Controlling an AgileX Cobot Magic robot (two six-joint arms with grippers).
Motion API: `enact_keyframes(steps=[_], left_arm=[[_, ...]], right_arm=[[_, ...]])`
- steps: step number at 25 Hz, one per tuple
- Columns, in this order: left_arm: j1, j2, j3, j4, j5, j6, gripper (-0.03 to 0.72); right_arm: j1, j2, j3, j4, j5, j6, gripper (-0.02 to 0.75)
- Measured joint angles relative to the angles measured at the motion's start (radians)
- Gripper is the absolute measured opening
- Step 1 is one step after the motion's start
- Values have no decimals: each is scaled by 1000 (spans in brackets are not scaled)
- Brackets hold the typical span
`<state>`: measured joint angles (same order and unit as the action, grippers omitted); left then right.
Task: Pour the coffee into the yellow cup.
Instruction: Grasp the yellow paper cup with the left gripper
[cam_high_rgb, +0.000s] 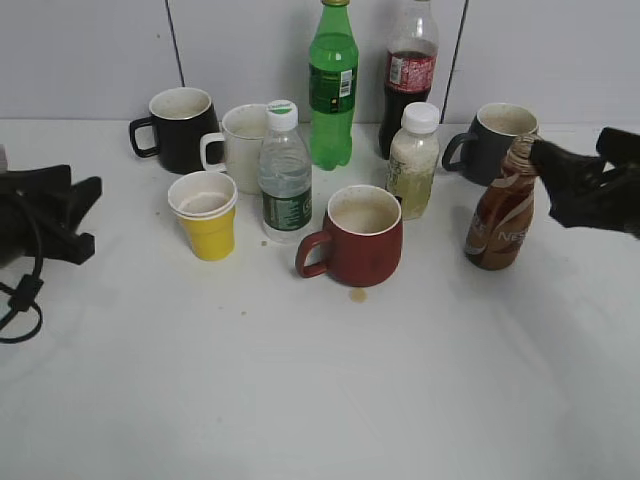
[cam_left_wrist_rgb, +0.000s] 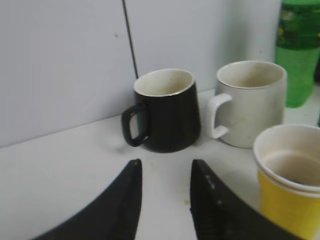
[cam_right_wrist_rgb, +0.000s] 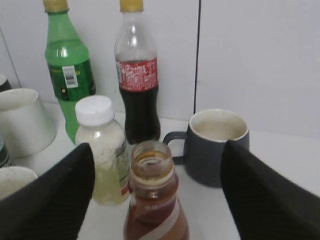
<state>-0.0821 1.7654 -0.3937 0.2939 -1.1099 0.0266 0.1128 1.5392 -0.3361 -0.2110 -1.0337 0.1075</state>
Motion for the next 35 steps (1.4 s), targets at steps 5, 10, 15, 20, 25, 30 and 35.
enact_keyframes(steps=[5, 10, 15, 20, 25, 30, 35], left_arm=[[0, 74, 17, 60, -31, -7, 437], [0, 177, 14, 134, -92, -16, 570], [0, 260, -36, 196, -93, -27, 587], [-17, 332, -103, 238, -99, -65, 588], [-80, 379, -165, 246, -99, -73, 588], [-117, 394, -229, 235, -99, -75, 588], [-118, 433, -311, 253, -97, -136, 589]], right_arm=[[0, 145, 58, -25, -147, -30, 587], [0, 294, 97, -25, -164, -95, 587], [0, 389, 97, -13, -169, -158, 587], [0, 423, 81, -14, -172, -162, 587], [0, 426, 74, -15, -175, -163, 587], [0, 426, 73, -15, -175, -164, 587], [0, 426, 73, -15, -175, -164, 587]])
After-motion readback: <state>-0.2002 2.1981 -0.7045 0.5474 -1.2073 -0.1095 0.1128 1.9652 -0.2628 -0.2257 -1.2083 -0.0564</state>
